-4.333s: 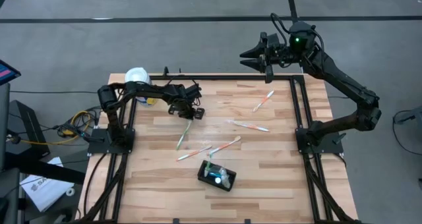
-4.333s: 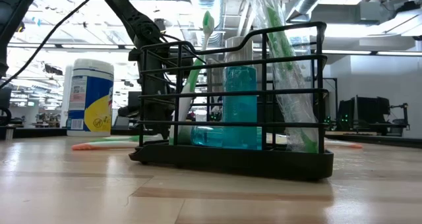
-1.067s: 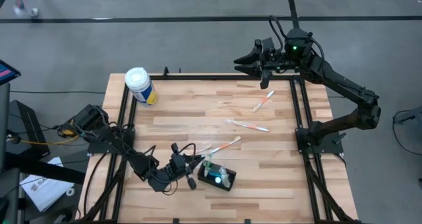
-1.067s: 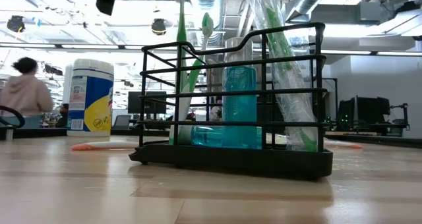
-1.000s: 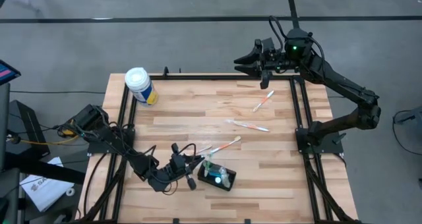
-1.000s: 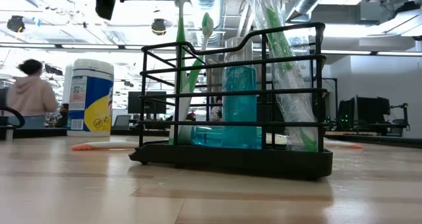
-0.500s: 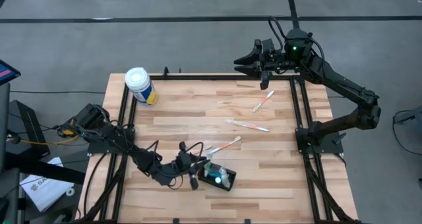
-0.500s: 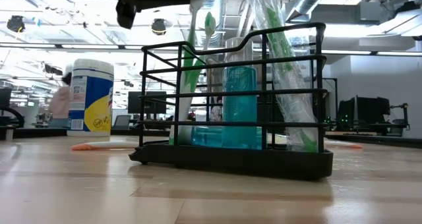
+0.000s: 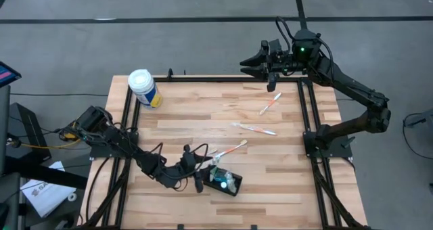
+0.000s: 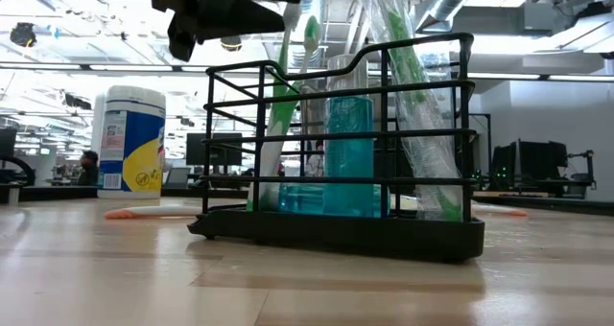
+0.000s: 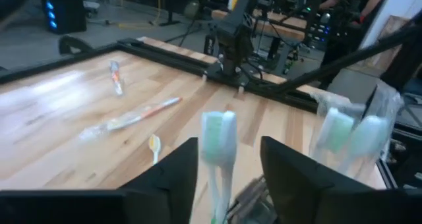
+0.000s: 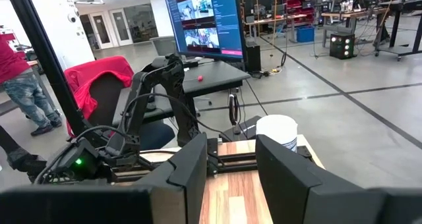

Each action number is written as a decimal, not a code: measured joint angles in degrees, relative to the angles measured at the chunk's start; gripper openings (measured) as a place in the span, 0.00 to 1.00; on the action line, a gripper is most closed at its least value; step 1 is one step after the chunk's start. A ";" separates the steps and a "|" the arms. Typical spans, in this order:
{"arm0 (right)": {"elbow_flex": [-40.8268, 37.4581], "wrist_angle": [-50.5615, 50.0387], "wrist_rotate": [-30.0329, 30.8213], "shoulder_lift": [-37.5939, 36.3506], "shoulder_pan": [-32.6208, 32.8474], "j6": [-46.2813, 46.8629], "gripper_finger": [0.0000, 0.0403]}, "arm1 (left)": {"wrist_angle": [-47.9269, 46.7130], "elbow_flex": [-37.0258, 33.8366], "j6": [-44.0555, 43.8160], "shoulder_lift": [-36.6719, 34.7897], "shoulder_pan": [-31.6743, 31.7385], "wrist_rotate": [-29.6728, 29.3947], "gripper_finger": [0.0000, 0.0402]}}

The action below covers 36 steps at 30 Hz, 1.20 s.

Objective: Pick & Place toothbrushing station
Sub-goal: Put the orange toothbrush into the black wire organizer

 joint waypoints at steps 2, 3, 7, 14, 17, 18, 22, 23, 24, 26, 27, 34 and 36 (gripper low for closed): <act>0.01 0.01 0.00 0.00 0.00 0.00 0.30 | 0.23 0.00 0.17 -0.75 0.54 -0.97 0.44; 0.01 0.02 0.00 0.00 0.00 0.00 0.30 | 0.17 -0.02 0.79 -1.18 0.87 -1.02 0.46; 0.01 0.02 0.00 0.00 0.00 0.02 0.30 | 0.02 -0.02 3.81 -2.48 2.45 -1.12 0.52; 0.01 0.02 -0.46 0.00 0.00 0.00 0.30 | 0.15 -0.07 8.90 -9.37 7.57 -0.62 0.56; 0.01 0.02 -0.46 0.00 0.00 -0.40 0.30 | 0.03 0.13 11.31 -14.85 11.51 3.32 0.55; 0.01 0.03 -0.46 0.00 0.00 -1.14 0.30 | 0.02 0.42 12.27 -16.82 13.17 5.89 0.54; 0.01 1.28 -0.42 0.00 -0.16 -2.36 0.30 | -7.26 3.50 11.74 -23.74 22.00 19.68 0.49; 0.01 1.74 -0.42 0.00 -0.21 -2.50 0.30 | -12.38 4.81 10.30 -25.05 24.58 22.70 0.48; 0.01 1.95 -0.41 0.00 -0.38 -2.56 0.30 | -17.98 6.39 8.68 -25.79 27.21 25.62 0.47; 0.01 1.57 -0.39 0.00 -0.67 -3.92 0.30 | -28.13 9.32 5.30 -26.54 32.71 32.35 0.45; 0.01 1.26 -0.31 0.00 -0.85 -5.41 0.30 | -31.28 10.41 4.16 -26.56 35.38 35.19 0.44; 0.01 2.21 9.36 0.00 -1.48 -14.16 0.30 | -31.52 11.38 -3.03 -25.65 49.30 47.97 0.40; 0.01 2.54 12.24 0.00 -2.06 -16.27 0.30 | -31.41 11.34 -3.17 -25.34 51.58 48.69 0.40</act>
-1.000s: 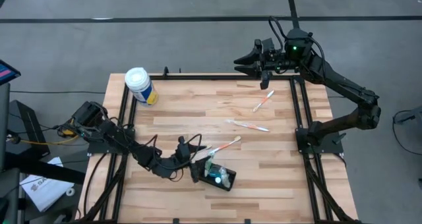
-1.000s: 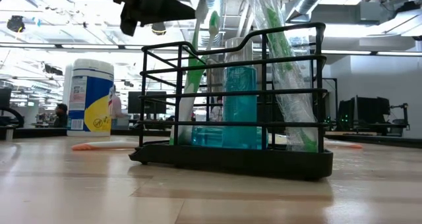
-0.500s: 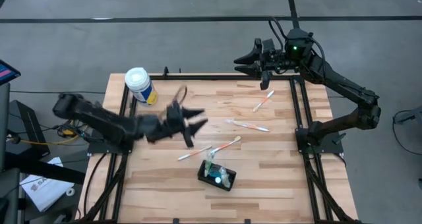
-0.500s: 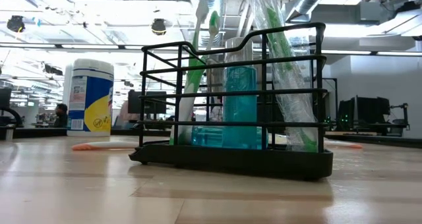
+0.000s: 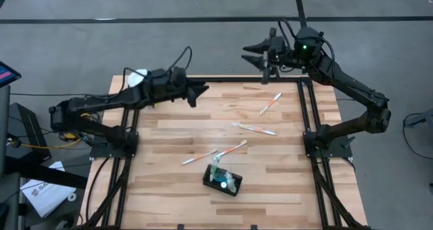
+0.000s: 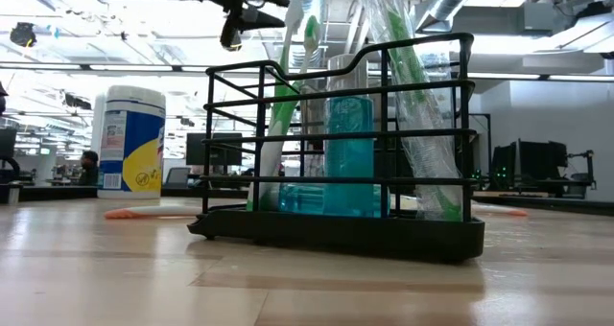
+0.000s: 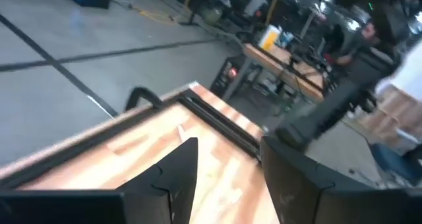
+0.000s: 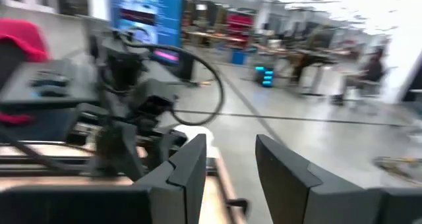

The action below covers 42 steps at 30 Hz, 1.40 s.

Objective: Pick & Place toothbrushing station
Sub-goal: Put the orange toothbrush into the black wire organizer

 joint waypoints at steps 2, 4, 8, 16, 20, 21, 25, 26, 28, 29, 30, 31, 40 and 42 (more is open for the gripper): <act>0.00 0.59 2.02 0.00 -0.80 -1.11 0.30 | 0.30 0.07 -0.17 0.70 1.80 0.32 0.38; 0.00 1.19 2.75 0.00 -1.59 -1.28 0.30 | 0.44 0.04 -0.27 1.82 3.50 0.64 0.37; 0.09 1.66 3.37 1.29 -3.12 1.43 0.30 | 0.95 0.04 0.81 4.11 6.95 3.07 0.35; 0.00 -6.43 11.38 10.70 -7.38 2.37 0.30 | 9.92 0.00 4.18 9.85 14.01 18.73 0.29; 1.89 -25.22 12.84 15.72 -11.85 2.09 0.30 | 11.05 0.00 4.80 10.74 16.59 25.15 0.26; 2.05 -30.41 12.91 16.70 -13.05 1.71 0.30 | 11.18 0.00 5.37 10.74 17.21 26.60 0.26; 2.05 -44.25 14.33 20.07 -16.31 -2.11 0.30 | 11.23 0.00 7.56 10.71 19.04 31.84 0.25; 2.05 -45.96 14.49 20.81 -16.75 -3.74 0.30 | 11.23 0.00 7.59 10.69 19.47 32.60 0.25; 2.05 -46.84 14.25 21.97 -17.39 -7.28 0.30 | 11.23 0.00 7.64 10.67 20.11 33.08 0.25; 2.08 -46.72 13.52 22.40 -17.45 -8.85 0.30 | 11.23 0.00 7.78 10.67 20.48 33.32 0.25; 2.09 -46.85 11.79 22.73 -17.49 -10.41 0.30 | 11.23 0.00 8.14 10.67 20.72 33.34 0.25; 2.13 -47.31 9.73 23.15 -17.49 -12.05 0.30 | 11.25 0.00 8.70 10.67 21.00 33.34 0.25; -1.94 -52.55 5.11 26.00 -15.63 -20.09 0.30 | 11.12 -0.02 8.61 10.65 22.14 31.38 0.25; -4.60 -51.36 5.19 25.70 -16.00 -21.15 0.30 | 11.14 -0.02 8.54 10.63 22.14 31.34 0.25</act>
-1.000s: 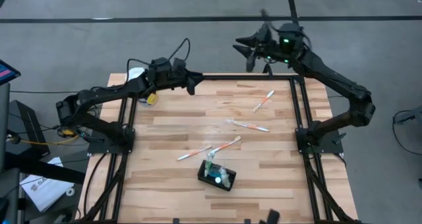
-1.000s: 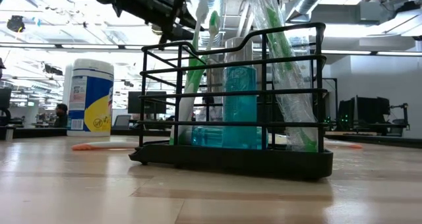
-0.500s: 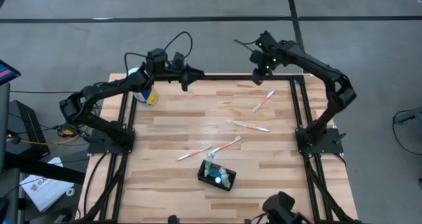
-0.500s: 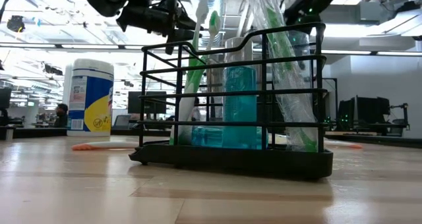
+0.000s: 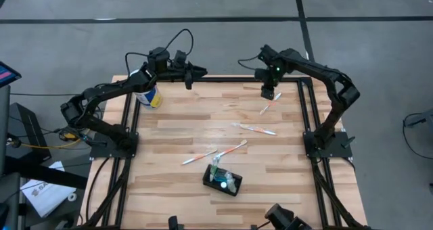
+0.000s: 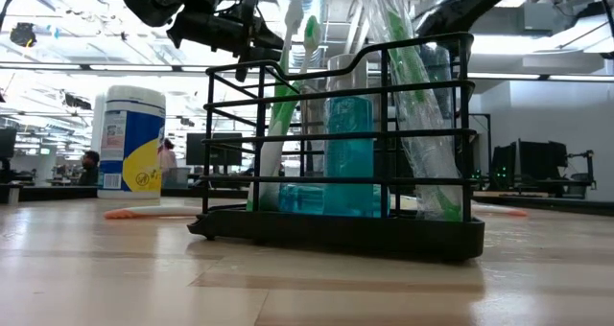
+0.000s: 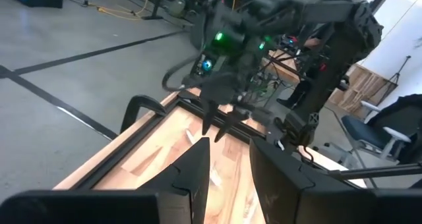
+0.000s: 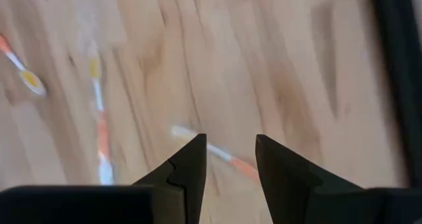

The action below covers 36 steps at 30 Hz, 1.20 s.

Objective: Pick & Place toothbrushing station
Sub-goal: Put the orange toothbrush into the black wire organizer

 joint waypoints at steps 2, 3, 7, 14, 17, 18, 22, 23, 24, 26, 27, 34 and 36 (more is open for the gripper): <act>-3.21 0.28 0.08 0.17 -0.61 -0.48 0.30 | 0.00 0.00 -0.08 0.00 -0.02 -0.02 0.25; -4.72 1.11 0.10 0.17 -0.91 -0.50 0.30 | 0.00 0.00 -0.26 0.00 -0.02 -0.02 0.25; -9.42 4.41 0.08 0.15 -1.50 -0.51 0.30 | 0.00 0.00 -1.42 0.00 -0.04 -0.15 0.25; -11.66 7.00 -2.78 0.14 -2.01 -1.05 0.30 | 0.00 0.00 -1.64 0.00 -0.04 -0.34 0.25; -12.66 5.30 -4.57 0.11 -1.89 -1.13 0.30 | -0.02 0.00 -2.55 0.00 -0.04 -0.34 0.25; -13.06 4.90 -4.57 0.11 -1.77 -1.22 0.30 | -0.02 0.00 -2.69 0.00 -0.04 -0.34 0.25; -14.38 4.16 -4.49 0.11 -0.92 -2.99 0.31 | -0.04 -0.01 -2.66 0.00 -0.04 -0.32 0.25; -14.65 4.36 -4.49 0.11 -0.61 -3.75 0.31 | -0.03 -0.02 -2.64 0.00 -0.04 -0.31 0.25; -14.99 4.55 -4.50 0.11 -0.32 -4.44 0.31 | -0.03 -0.02 -2.64 0.00 -0.04 -0.30 0.25; -15.99 5.38 -4.48 0.11 0.24 -5.38 0.32 | -0.04 -0.02 -2.62 0.00 -0.04 -0.30 0.25; -16.53 6.06 -4.49 0.11 0.56 -5.53 0.33 | -0.04 -0.02 -2.61 0.00 -0.04 -0.30 0.25; -18.00 7.08 -3.89 0.17 1.65 -5.91 0.36 | -0.04 -0.02 -2.26 0.00 -0.04 -0.24 0.25; -18.00 7.01 -3.11 0.17 1.67 -6.38 0.36 | -0.04 -0.02 -0.76 0.00 -0.04 -0.23 0.25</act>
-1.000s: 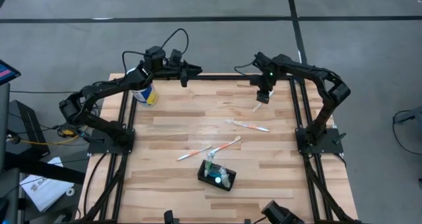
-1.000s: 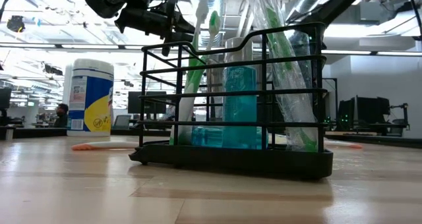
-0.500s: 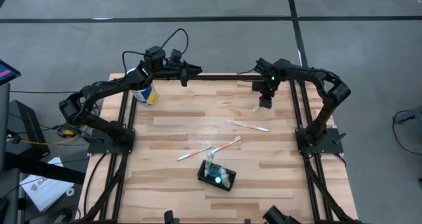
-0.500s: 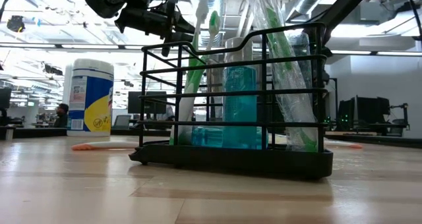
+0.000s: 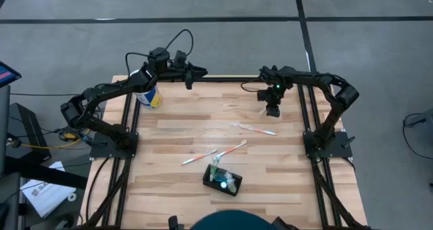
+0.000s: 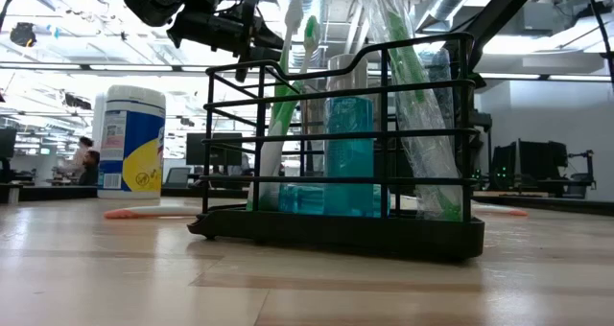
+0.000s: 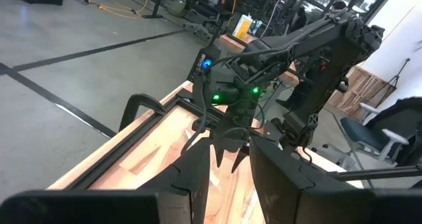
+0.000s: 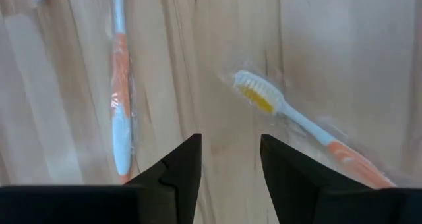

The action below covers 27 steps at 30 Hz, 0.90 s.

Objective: Pick & Place toothbrushing station
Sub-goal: Put the orange toothbrush into the black wire organizer

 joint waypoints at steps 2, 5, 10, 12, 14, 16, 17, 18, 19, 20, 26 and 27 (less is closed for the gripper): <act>0.00 0.06 0.56 0.00 -0.04 -0.92 0.36 | 0.00 0.00 1.22 0.00 0.00 0.02 0.25; 0.00 1.15 3.23 0.00 0.20 -1.55 0.36 | 0.00 0.00 1.57 0.00 0.04 -0.48 0.25; 0.01 5.03 10.28 0.00 2.72 -7.33 0.37 | 0.03 0.00 1.65 0.00 0.04 -2.37 0.25; 0.02 6.77 11.18 0.00 4.15 -9.80 0.37 | 0.05 0.00 1.76 0.00 0.04 -2.86 0.25; 0.04 8.23 11.18 0.00 5.46 -11.00 0.37 | 0.04 0.00 1.77 0.00 0.04 -2.91 0.25; 0.04 8.76 11.19 0.00 6.73 -12.24 0.37 | 0.04 0.00 2.53 0.00 0.04 -2.91 0.25; 0.04 8.82 11.19 0.00 7.32 -13.27 0.37 | 0.04 0.00 3.24 0.00 0.04 -2.93 0.25; 0.04 8.83 11.21 0.00 7.87 -14.18 0.37 | 0.07 0.00 4.18 0.00 0.04 -2.93 0.25; 0.04 8.82 11.22 -0.01 8.32 -14.67 0.36 | 0.06 0.00 4.94 0.00 0.04 -2.93 0.25; 0.04 8.77 11.22 -0.02 8.71 -14.71 0.36 | 0.06 0.00 5.75 0.00 0.06 -2.93 0.25; 0.04 6.78 11.21 -0.02 10.09 -15.09 0.34 | 0.22 -0.09 7.32 0.57 0.09 -3.10 0.25; 0.04 6.60 11.16 -0.02 10.10 -15.16 0.33 | 0.37 -0.07 7.33 0.71 -0.06 -3.12 0.25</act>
